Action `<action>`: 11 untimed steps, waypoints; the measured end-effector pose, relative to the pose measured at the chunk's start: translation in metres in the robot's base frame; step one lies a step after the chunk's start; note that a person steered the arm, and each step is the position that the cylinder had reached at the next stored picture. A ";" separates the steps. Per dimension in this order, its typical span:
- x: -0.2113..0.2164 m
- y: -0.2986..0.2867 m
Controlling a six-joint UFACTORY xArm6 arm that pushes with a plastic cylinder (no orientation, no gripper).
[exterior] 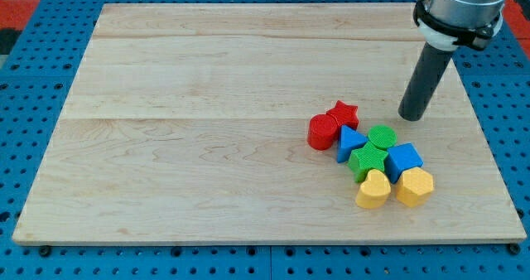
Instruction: Push the yellow hexagon into the yellow heart
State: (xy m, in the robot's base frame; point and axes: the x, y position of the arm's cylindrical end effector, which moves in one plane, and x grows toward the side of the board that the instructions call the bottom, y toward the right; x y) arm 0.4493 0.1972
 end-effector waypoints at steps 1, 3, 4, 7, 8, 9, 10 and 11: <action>0.032 0.016; 0.108 0.026; 0.112 0.005; 0.137 -0.037; 0.136 -0.068; 0.108 -0.083; 0.084 -0.120; 0.083 -0.148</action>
